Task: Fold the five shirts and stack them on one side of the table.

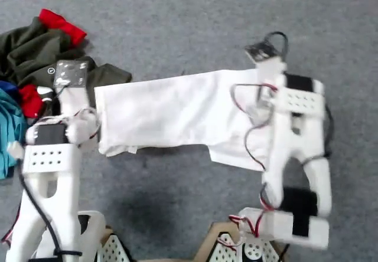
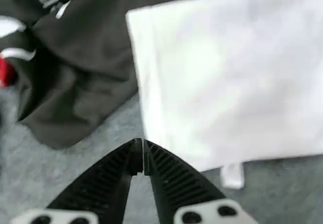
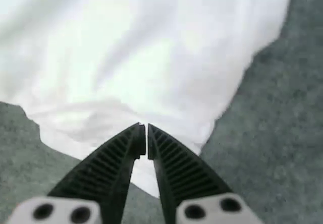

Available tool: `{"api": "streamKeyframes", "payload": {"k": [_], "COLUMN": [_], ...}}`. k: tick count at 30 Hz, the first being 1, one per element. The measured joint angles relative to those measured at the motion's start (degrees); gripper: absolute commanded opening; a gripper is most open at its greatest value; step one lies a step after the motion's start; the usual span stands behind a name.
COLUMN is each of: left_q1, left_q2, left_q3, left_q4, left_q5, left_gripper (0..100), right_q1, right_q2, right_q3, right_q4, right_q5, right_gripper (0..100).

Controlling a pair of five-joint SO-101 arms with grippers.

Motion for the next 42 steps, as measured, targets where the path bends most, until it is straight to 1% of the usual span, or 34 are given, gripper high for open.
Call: {"api": "streamKeyframes", "payload": {"k": [2, 5, 8, 11, 13, 15, 17, 21, 26, 29, 32, 36, 39, 42], "left_q1": [2.2, 4.0, 4.1, 4.3, 4.3, 4.0, 3.8, 3.8, 3.8, 3.8, 3.8, 3.8, 3.8, 3.8], "left_q2": [1.9, 8.5, 20.0, 33.3, 41.6, 46.1, 47.4, 47.9, 48.0, 48.0, 48.1, 48.1, 48.1, 48.1], "left_q3": [0.0, -0.1, -1.0, -5.3, -8.4, -11.8, -14.0, -14.7, -14.8, -14.8, -14.9, -15.0, -15.0, -15.0], "left_q4": [-5.2, -14.3, -23.6, -28.3, -29.2, -28.9, -27.2, -26.7, -26.7, -26.7, -26.7, -26.6, -26.6, -26.6], "left_q5": [6.2, 14.0, 19.1, 21.1, 21.5, 22.1, 22.2, 22.2, 22.2, 22.2, 22.2, 22.2, 22.2, 22.2], "left_gripper": [3, 3, 3, 3, 3, 3, 3, 3, 3, 3, 3, 3, 3, 3], "right_q1": [-2.2, -3.3, -3.9, -5.3, -6.0, -6.2, -6.1, -6.2, -6.2, -6.2, -6.2, -5.2, -3.6, -2.4], "right_q2": [5.0, 11.8, 16.5, 18.4, 18.4, 18.3, 17.1, 10.2, -1.9, -9.6, -15.4, -17.1, -14.1, -6.2], "right_q3": [-2.5, -5.8, -6.5, -6.6, -6.5, -4.7, -2.0, 6.8, 18.2, 21.5, 21.8, 19.9, 13.5, 3.9], "right_q4": [-0.9, -1.3, -2.3, -2.5, -2.5, -2.7, -2.8, -2.8, -2.8, -2.8, -2.6, -6.3, -9.5, -10.5], "right_q5": [-1.8, -2.3, -2.4, -2.4, -2.4, -2.3, -1.8, 2.2, 6.2, 7.3, 7.5, 7.6, 7.6, 7.5], "right_gripper": [1.4, 1.4, 1.4, 1.4, 1.4, 1.4, 1.4, 1.4, 1.4, 1.4, 1.4, 1.5, 1.5, 1.5]}}
